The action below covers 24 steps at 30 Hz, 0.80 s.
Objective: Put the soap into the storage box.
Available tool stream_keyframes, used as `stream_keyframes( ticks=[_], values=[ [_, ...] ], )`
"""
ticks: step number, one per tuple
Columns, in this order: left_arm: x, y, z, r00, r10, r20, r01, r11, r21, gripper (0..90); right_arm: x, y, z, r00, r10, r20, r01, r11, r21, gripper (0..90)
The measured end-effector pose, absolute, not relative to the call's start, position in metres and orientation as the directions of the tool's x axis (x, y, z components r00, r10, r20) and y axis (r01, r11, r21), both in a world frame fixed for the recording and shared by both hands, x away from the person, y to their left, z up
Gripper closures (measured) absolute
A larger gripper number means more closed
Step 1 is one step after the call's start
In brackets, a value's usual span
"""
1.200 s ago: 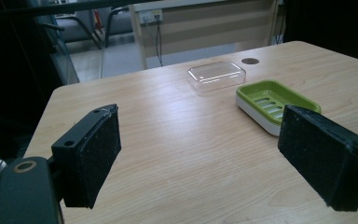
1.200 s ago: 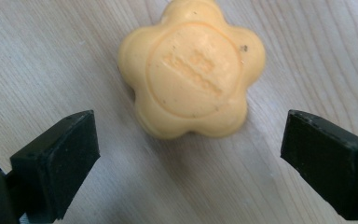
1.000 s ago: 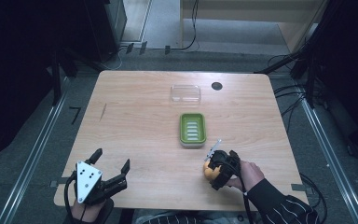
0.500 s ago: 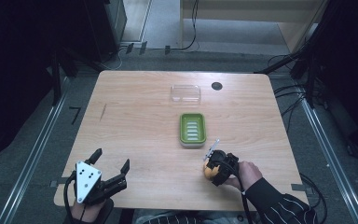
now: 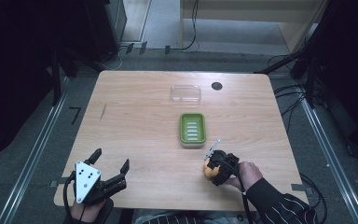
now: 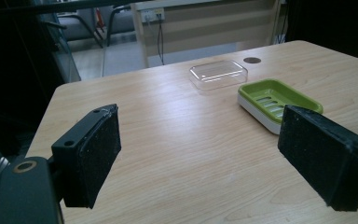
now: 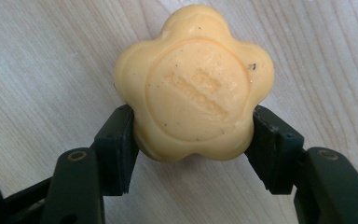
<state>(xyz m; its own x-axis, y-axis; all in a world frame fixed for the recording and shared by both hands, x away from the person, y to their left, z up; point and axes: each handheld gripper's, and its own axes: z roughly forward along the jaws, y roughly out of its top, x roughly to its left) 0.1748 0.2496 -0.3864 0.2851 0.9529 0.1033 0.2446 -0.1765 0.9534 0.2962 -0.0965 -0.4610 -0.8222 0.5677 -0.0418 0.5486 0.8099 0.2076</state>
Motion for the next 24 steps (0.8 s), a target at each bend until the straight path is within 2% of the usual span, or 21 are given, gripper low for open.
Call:
stream_keyframes(
  ticks=[24],
  values=[
    [0.175,0.249,-0.386,0.284,0.953,0.104,0.242,-0.176,0.954,13.7,0.298,-0.114,-0.450,-0.790,0.610,-0.059,0.580,0.775,0.251,40.4]
  ],
)
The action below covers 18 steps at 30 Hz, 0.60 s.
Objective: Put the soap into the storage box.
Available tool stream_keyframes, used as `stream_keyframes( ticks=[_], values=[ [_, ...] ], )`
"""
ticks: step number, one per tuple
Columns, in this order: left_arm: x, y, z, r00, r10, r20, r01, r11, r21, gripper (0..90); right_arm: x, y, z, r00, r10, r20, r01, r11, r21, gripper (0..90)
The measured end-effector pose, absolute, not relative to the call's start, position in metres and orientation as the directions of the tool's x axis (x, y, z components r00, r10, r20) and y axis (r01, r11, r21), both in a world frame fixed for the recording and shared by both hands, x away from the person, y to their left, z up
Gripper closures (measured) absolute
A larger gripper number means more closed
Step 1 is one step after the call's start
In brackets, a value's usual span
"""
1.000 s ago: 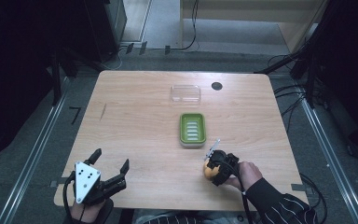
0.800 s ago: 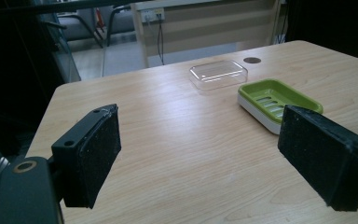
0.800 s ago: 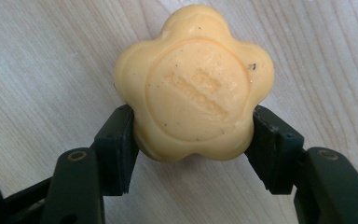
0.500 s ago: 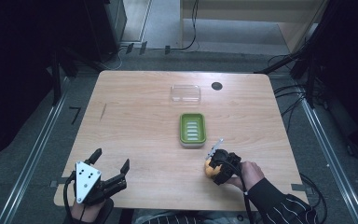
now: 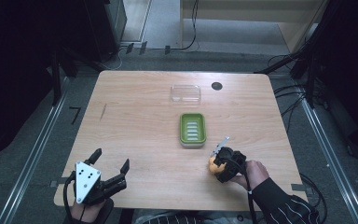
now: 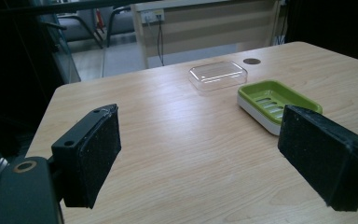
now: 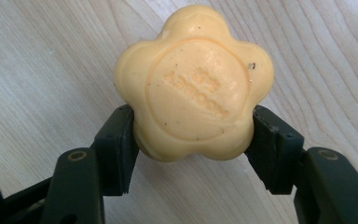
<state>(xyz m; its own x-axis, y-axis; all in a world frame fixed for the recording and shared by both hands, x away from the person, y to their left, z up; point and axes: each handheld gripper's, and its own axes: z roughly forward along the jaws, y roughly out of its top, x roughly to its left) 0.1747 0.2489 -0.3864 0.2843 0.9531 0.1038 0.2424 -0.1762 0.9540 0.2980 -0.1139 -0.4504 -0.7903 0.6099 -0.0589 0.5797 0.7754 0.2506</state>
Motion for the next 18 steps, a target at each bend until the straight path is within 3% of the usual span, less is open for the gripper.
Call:
stream_keyframes(
  ticks=[18],
  values=[
    [0.1747,0.2493,-0.3864,0.284,0.953,0.103,0.244,-0.175,0.954,13.7,0.3061,-0.1191,-0.4431,-0.783,0.616,-0.087,0.575,0.770,0.277,40.3]
  ],
)
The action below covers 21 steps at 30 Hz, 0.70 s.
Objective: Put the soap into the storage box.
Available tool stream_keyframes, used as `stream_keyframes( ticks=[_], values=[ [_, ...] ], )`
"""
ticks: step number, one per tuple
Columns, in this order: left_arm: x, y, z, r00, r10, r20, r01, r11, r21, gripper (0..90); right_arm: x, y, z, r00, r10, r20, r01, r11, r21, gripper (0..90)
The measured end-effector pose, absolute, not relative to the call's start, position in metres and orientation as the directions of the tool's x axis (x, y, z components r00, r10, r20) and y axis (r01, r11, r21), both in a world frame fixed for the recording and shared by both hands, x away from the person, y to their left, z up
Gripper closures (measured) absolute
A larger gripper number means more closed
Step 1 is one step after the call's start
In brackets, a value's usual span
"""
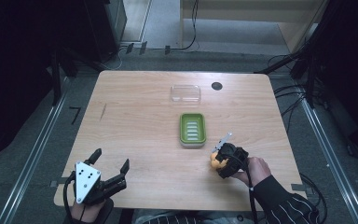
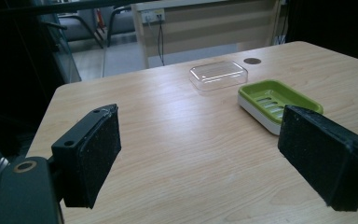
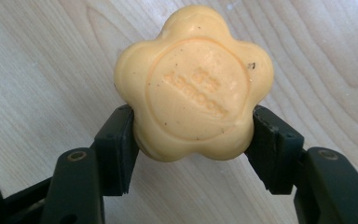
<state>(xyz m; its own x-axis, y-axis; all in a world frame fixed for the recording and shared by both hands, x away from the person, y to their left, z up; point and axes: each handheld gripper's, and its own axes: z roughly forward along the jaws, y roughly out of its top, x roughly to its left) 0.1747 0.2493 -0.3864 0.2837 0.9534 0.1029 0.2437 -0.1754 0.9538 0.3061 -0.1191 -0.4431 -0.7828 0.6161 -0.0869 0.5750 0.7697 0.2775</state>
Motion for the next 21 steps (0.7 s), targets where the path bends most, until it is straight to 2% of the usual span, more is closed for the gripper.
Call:
stream_keyframes(
  ticks=[21],
  values=[
    [0.175,0.249,-0.386,0.282,0.954,0.104,0.245,-0.177,0.953,13.7,0.312,-0.124,-0.431,-0.760,0.642,-0.101,0.580,0.740,0.342,40.4]
  ],
)
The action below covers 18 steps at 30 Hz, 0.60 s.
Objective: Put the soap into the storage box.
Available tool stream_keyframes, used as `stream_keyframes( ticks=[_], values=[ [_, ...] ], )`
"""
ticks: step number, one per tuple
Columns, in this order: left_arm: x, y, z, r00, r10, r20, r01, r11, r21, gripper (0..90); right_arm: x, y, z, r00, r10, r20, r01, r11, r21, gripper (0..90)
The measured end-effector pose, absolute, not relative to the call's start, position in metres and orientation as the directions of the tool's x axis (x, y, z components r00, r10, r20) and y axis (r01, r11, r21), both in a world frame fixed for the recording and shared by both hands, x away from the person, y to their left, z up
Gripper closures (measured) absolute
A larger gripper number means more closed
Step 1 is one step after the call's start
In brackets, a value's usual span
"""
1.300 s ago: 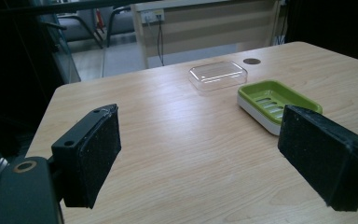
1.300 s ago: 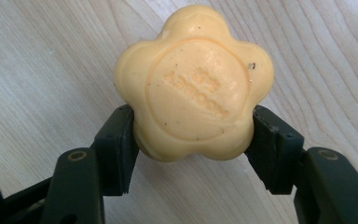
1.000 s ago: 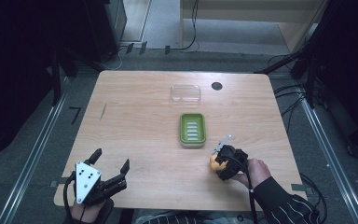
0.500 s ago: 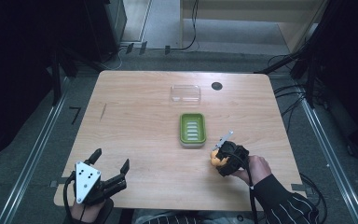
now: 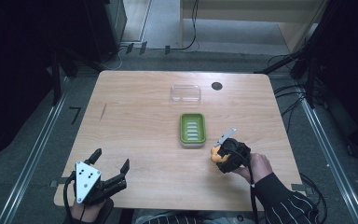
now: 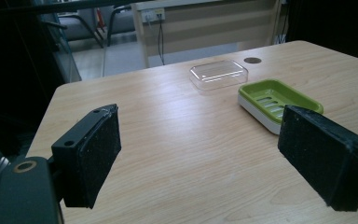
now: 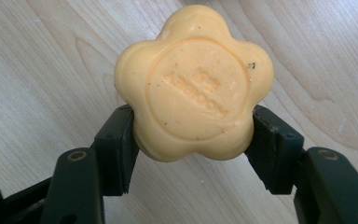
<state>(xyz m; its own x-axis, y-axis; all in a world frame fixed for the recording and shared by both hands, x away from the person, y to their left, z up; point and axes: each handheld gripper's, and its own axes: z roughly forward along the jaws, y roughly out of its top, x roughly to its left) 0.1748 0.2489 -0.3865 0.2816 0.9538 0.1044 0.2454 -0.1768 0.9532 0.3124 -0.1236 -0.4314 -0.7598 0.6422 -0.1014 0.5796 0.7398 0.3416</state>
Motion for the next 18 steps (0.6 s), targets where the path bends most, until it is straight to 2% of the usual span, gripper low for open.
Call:
stream_keyframes(
  ticks=[18],
  values=[
    [0.175,0.249,-0.386,0.283,0.954,0.102,0.245,-0.175,0.954,13.7,0.326,-0.121,-0.418,-0.750,0.647,-0.137,0.554,0.728,0.404,40.4]
  ],
)
